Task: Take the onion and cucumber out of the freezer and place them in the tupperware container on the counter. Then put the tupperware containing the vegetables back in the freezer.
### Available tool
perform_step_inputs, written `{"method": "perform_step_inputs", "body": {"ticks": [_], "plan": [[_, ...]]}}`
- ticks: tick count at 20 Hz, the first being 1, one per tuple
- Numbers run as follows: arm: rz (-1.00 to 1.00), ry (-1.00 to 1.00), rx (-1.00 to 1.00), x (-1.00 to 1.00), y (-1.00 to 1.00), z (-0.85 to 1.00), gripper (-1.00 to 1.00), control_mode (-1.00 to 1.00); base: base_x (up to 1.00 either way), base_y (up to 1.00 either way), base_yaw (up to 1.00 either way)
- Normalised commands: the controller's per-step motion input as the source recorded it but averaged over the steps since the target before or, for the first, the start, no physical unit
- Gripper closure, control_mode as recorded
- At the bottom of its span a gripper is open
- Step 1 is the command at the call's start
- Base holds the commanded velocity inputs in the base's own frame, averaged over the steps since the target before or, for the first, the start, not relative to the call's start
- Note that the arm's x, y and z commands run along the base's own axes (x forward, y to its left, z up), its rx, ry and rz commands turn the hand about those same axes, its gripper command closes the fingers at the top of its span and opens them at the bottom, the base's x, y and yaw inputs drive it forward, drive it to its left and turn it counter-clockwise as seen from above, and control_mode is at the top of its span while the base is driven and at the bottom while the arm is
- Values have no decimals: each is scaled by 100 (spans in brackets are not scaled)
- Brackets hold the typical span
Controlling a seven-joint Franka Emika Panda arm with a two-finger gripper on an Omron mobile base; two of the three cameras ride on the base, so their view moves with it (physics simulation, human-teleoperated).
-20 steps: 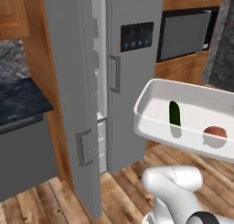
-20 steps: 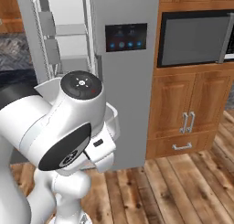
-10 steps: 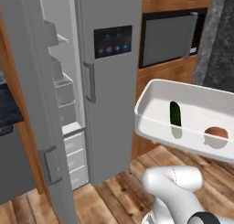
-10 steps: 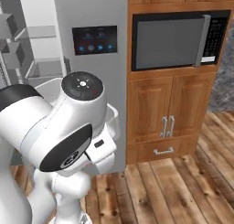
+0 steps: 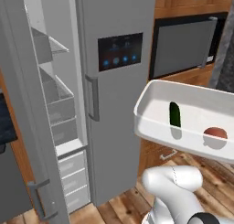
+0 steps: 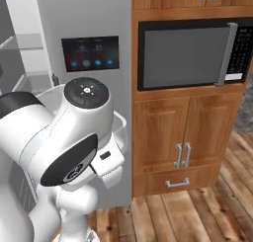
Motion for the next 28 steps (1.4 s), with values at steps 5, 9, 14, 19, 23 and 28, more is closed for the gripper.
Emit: {"method": "perform_step_inputs", "body": {"ticks": [5, 9, 14, 19, 23, 28], "plan": [[0, 0, 0, 0, 0, 0, 100, 100, 59, -31, 26], [0, 0, 0, 0, 0, 0, 100, 100, 34, -15, 31], [0, 0, 0, 0, 0, 0, 100, 100, 34, -5, 31], [0, 0, 0, 0, 0, 0, 100, 100, 62, -11, 29], [0, 0, 0, 0, 0, 0, 100, 100, 62, -2, 26], [0, 0, 0, 0, 0, 0, 100, 100, 42, 0, 25]]}}
